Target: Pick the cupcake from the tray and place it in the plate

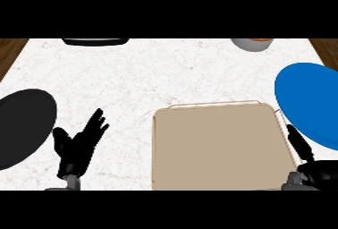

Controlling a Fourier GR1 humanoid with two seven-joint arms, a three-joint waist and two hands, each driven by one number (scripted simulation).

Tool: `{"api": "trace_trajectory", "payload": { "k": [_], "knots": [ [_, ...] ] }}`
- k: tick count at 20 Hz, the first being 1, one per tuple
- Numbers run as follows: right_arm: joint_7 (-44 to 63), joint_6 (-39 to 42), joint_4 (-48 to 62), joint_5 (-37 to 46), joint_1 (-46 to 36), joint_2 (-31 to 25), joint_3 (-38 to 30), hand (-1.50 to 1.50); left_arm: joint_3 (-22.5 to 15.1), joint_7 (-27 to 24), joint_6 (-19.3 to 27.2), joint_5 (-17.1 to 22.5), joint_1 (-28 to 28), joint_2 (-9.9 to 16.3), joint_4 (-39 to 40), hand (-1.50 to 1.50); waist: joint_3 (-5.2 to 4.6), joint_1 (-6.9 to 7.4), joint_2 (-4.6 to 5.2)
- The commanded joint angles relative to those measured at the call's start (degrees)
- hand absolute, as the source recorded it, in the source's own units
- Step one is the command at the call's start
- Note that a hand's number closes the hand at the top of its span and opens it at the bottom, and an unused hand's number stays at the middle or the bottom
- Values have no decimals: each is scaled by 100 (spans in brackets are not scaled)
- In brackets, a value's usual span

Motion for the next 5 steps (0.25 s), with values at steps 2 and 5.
{"api": "trace_trajectory", "payload": {
  "k": [2, 5],
  "knots": [
    [1508, -217, -424, 1246, 334, 16, 569, -150, -85, -18, 57, -145, 50, -100, 229, 0, -26, -5, 34],
    [2136, -618, 5, 1730, 90, 16, 730, -150, 45, 252, 61, -54, 8, 23, 13, 0, -24, 32, 42]
  ]
}}
